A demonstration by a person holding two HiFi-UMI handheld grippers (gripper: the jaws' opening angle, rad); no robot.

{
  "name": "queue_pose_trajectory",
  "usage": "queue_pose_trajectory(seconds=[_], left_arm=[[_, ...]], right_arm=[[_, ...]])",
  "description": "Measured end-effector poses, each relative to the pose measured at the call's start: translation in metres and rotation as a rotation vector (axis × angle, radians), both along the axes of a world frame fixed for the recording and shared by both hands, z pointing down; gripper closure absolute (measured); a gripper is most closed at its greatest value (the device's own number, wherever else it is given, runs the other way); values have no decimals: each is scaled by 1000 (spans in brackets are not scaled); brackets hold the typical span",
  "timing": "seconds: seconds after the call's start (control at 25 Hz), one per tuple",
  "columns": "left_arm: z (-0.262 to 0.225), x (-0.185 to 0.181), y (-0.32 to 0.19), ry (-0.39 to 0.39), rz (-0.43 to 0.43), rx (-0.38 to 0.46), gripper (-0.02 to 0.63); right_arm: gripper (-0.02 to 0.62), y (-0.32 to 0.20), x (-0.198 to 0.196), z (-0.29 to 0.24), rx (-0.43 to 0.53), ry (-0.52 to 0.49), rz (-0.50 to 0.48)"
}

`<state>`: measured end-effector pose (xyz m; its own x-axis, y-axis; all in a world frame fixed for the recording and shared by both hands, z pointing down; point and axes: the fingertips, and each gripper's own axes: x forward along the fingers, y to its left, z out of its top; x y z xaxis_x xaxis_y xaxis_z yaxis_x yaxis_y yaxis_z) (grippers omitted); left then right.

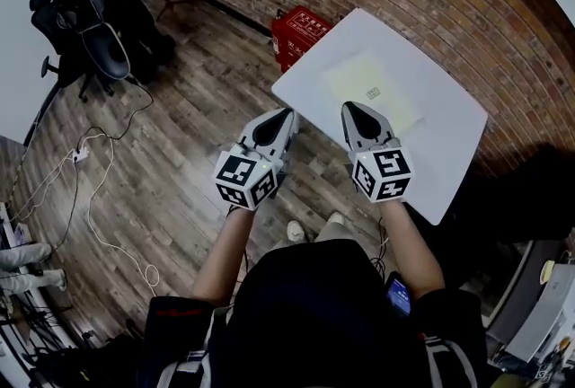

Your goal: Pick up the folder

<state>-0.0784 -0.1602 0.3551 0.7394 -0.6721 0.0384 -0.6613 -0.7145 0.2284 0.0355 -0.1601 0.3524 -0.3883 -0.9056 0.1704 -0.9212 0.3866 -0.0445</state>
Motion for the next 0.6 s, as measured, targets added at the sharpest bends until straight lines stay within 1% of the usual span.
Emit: queue_pose_trajectory(seconds=[0.32,0.6], left_arm=[[7,14,-9,-4,10,-17,587],[25,34,-17,-22,11,-48,588]], right_arm=[[567,-10,11,1,-3,-1,0],[566,-17,27,15,-40,5,-8]])
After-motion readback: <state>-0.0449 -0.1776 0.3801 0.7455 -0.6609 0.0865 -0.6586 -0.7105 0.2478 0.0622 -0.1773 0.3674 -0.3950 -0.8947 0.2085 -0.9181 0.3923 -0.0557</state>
